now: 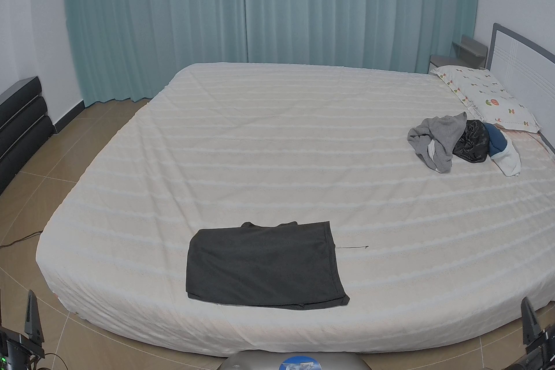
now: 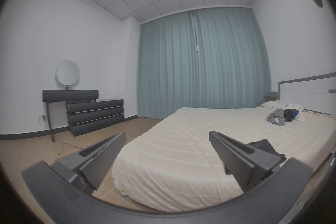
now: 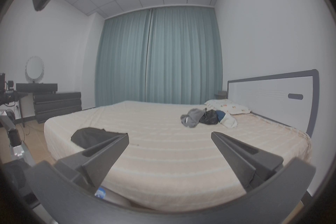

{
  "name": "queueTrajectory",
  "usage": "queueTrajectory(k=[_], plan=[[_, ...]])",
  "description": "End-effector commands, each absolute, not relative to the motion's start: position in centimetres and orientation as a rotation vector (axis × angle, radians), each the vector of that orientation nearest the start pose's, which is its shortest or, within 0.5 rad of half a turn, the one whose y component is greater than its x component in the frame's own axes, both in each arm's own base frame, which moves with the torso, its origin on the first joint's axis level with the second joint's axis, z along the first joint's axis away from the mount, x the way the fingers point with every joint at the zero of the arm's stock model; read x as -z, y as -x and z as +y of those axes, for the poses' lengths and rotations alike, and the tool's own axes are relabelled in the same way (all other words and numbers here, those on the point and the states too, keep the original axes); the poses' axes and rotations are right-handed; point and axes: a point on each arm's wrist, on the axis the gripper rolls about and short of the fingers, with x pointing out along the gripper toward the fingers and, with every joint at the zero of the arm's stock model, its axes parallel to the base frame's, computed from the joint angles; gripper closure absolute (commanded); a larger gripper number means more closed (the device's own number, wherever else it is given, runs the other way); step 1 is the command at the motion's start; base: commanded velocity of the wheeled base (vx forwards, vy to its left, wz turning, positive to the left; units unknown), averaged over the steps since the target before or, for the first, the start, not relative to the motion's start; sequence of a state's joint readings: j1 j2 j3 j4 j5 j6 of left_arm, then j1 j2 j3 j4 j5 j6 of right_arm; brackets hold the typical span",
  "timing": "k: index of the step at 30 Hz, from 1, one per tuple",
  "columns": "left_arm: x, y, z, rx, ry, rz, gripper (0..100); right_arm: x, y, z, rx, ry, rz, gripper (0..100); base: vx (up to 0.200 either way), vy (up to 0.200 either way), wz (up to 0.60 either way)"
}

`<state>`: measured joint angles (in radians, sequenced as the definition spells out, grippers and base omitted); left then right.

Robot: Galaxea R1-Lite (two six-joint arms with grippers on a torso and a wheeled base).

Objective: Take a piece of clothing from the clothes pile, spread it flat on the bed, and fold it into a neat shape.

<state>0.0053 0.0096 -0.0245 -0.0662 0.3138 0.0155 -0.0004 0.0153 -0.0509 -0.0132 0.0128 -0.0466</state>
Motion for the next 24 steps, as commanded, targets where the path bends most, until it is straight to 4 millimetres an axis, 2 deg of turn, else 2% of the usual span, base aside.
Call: queueTrajectory(k=[1, 5, 12, 16, 18, 21, 24], plan=[[-8.16, 2.32, 0.53, -0.247, -0.004, -0.051, 0, -7.59, 2.30, 0.06, -0.018, 0.054, 0.001, 0, 0.000, 0.000, 0.00], [-8.12, 2.29, 0.36, -0.170, -0.005, -0.050, 0, -7.58, 2.28, 0.05, -0.012, 0.026, 0.001, 0, 0.000, 0.000, 0.00], [-8.14, 2.35, 0.52, -0.247, -0.002, -0.051, 0, -7.54, 2.27, 0.07, -0.020, 0.029, 0.003, 0, 0.000, 0.000, 0.00], [-8.13, 2.33, 0.50, -0.234, 0.022, -0.051, 0, -7.58, 2.28, 0.12, -0.046, 0.069, -0.005, 0, 0.000, 0.000, 0.00], [-8.10, 2.32, 0.46, -0.210, 0.023, -0.048, 0, -7.56, 2.28, 0.12, -0.043, 0.061, -0.003, 0, 0.000, 0.000, 0.00], [-7.64, 2.24, 0.19, -0.083, 0.048, -0.004, 0, -7.56, 2.29, 0.09, -0.042, 0.035, 0.005, 0, 0.000, 0.000, 0.00], [-7.55, 2.27, 0.19, -0.086, 0.018, 0.002, 0, -7.54, 2.27, 0.10, -0.037, 0.031, 0.003, 0, 0.000, 0.000, 0.00]])
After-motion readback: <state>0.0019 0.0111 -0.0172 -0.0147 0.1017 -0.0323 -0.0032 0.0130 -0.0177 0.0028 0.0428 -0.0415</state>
